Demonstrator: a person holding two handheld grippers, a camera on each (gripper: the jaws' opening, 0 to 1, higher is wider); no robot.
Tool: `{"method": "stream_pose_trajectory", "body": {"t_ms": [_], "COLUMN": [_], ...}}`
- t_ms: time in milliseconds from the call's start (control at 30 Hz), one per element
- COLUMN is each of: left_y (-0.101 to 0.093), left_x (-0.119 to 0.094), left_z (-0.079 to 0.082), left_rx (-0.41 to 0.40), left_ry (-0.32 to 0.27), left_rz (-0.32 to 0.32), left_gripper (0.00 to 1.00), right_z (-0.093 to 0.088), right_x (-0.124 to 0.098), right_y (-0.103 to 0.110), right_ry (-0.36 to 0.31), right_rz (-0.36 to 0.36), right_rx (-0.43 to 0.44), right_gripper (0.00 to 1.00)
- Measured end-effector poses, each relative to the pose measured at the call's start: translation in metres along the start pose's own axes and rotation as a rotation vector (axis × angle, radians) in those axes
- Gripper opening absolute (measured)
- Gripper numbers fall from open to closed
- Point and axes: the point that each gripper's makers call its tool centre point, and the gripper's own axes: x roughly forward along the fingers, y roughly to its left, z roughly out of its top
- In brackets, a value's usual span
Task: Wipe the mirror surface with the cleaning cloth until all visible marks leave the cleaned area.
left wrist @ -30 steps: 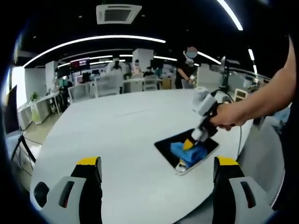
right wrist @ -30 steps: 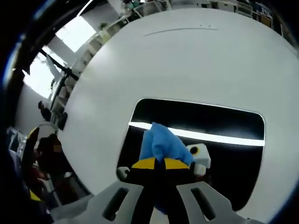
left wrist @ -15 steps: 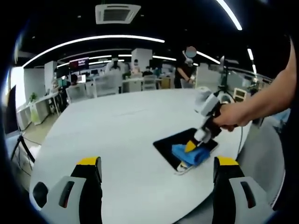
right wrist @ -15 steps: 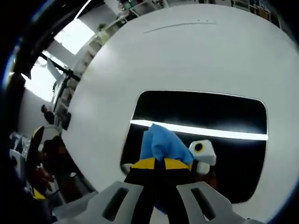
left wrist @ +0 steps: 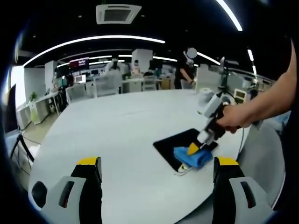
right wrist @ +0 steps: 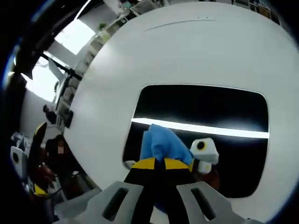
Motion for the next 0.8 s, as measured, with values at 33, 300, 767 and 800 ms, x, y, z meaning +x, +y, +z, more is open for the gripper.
{"method": "stream_pose_trajectory", "body": {"t_ms": [33,300,767,800], "left_y": [0.0,-0.002,-0.004,-0.004], "left_x": [0.0,0.004,0.005,0.005], "left_z": [-0.001,-0.003,-0.006,-0.006], "left_rx": [0.0,-0.005,-0.008,-0.007], "left_ry": [0.002,0.006,0.013,0.013], "left_rz": [-0.001,-0.011,-0.016,-0.016], "left_gripper": [1.0,1.0,1.0,1.0], "right_z": [-0.002,-0.009,-0.021,-0.021], "right_x": [0.0,0.0,-0.003,-0.003], "right_y": [0.001,0.002,0.005,0.006], "right_ry": [0.001,0.01,0.017,0.018], "right_rz": [0.002,0.016,0.042,0.042], "right_rx": [0.0,0.003,-0.001,-0.001], "right_gripper": [0.0,0.0,0.0,0.0]}}
